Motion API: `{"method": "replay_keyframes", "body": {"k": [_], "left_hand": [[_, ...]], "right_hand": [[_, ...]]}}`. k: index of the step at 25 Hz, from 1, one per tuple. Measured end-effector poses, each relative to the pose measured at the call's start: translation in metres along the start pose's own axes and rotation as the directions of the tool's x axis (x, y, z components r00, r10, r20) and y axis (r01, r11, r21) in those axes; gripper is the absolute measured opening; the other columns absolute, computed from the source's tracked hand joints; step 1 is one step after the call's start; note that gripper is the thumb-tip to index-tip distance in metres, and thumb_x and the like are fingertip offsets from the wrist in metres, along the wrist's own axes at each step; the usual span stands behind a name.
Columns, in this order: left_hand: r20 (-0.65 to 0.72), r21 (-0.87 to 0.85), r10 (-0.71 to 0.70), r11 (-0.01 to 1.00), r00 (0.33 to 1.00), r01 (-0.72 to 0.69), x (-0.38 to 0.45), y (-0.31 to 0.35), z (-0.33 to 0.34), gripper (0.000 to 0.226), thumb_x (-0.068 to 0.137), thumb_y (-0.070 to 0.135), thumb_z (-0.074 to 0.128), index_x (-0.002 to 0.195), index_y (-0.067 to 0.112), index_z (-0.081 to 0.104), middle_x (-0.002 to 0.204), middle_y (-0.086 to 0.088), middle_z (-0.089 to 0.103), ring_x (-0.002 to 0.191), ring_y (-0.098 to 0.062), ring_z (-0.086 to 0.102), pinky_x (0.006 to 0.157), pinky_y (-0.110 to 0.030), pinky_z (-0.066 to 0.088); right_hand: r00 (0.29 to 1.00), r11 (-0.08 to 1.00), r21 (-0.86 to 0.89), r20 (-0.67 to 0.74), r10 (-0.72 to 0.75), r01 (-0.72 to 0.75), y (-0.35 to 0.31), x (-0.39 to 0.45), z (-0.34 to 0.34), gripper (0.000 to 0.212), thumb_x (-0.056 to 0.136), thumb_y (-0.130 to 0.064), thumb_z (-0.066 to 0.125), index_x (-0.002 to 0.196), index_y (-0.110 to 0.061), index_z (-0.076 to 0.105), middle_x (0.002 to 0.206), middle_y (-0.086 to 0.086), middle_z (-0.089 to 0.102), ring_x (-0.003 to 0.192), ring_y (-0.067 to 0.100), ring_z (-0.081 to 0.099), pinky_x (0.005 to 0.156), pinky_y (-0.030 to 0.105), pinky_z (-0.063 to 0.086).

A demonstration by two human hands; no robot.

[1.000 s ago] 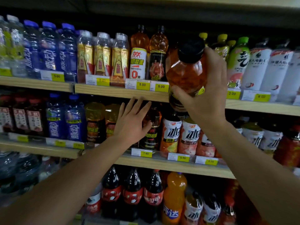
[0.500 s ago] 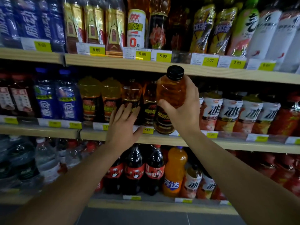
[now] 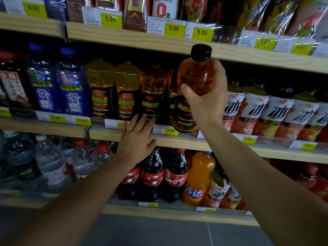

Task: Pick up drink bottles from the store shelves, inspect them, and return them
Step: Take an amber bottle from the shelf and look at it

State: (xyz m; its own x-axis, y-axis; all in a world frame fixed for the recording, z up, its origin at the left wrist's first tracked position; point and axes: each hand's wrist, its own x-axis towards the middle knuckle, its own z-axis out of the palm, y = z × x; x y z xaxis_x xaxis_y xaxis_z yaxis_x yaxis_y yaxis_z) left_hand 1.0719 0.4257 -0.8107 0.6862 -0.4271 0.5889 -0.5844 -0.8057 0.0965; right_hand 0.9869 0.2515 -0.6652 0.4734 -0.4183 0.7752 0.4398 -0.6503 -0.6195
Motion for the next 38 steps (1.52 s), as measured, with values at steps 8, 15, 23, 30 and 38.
{"method": "replay_keyframes", "body": {"k": [8, 15, 23, 30, 38], "left_hand": [[0.015, 0.020, 0.004, 1.000, 1.000, -0.004, 0.000, -0.008, 0.017, 0.072, 0.090, 0.044, 0.062, 0.153, 0.022, 0.035, 0.161, -0.009, 0.032, 0.150, -0.037, 0.022, 0.117, -0.063, 0.021], [-0.011, 0.043, 0.007, 0.999, 1.000, -0.006, 0.002, -0.022, 0.021, 0.070, 0.092, 0.048, 0.059, 0.153, 0.019, 0.037, 0.160, -0.013, 0.033, 0.149, -0.038, 0.024, 0.117, -0.062, 0.024], [-0.029, 0.027, -0.015, 0.999, 0.999, 0.016, 0.000, -0.020, 0.027, 0.068, 0.092, 0.049, 0.051, 0.151, 0.017, 0.039, 0.159, -0.014, 0.034, 0.149, -0.038, 0.024, 0.118, -0.062, 0.021], [-0.009, 0.023, -0.040, 0.999, 0.999, 0.041, -0.002, -0.019, 0.027, 0.074, 0.092, 0.046, 0.060, 0.155, 0.021, 0.032, 0.162, -0.011, 0.028, 0.152, -0.034, 0.017, 0.120, -0.060, 0.019], [-0.004, -0.017, -0.040, 0.999, 0.999, 0.040, -0.003, -0.021, 0.028, 0.073, 0.092, 0.043, 0.062, 0.156, 0.022, 0.031, 0.163, -0.010, 0.026, 0.153, -0.033, 0.012, 0.121, -0.058, 0.017]], "right_hand": [[0.999, 0.999, 0.037, -0.048, 0.018, -0.016, 0.016, 0.005, 0.036, 0.077, 0.078, -0.024, 0.080, 0.144, -0.022, 0.041, 0.137, 0.000, 0.045, 0.118, -0.001, 0.044, 0.095, 0.002, 0.035], [0.997, 0.997, 0.006, 0.006, -0.072, 0.072, 0.032, 0.005, 0.048, 0.079, 0.080, -0.025, 0.078, 0.147, -0.016, 0.037, 0.140, 0.003, 0.043, 0.126, 0.004, 0.042, 0.101, 0.007, 0.036], [0.999, 0.999, 0.035, 0.026, -0.034, 0.033, 0.042, 0.005, 0.035, 0.089, 0.076, -0.029, 0.078, 0.150, -0.018, 0.029, 0.141, 0.000, 0.043, 0.128, 0.006, 0.044, 0.104, 0.016, 0.042], [0.996, 0.997, -0.059, 0.074, -0.046, 0.050, 0.038, -0.001, 0.026, 0.093, 0.073, -0.026, 0.086, 0.149, -0.023, 0.032, 0.140, -0.002, 0.043, 0.118, -0.005, 0.040, 0.086, -0.003, 0.032], [0.970, 0.976, -0.083, 0.155, -0.185, 0.199, 0.045, -0.007, 0.040, 0.090, 0.074, -0.025, 0.084, 0.148, -0.018, 0.033, 0.140, 0.007, 0.041, 0.128, 0.013, 0.043, 0.107, 0.031, 0.045]]}}
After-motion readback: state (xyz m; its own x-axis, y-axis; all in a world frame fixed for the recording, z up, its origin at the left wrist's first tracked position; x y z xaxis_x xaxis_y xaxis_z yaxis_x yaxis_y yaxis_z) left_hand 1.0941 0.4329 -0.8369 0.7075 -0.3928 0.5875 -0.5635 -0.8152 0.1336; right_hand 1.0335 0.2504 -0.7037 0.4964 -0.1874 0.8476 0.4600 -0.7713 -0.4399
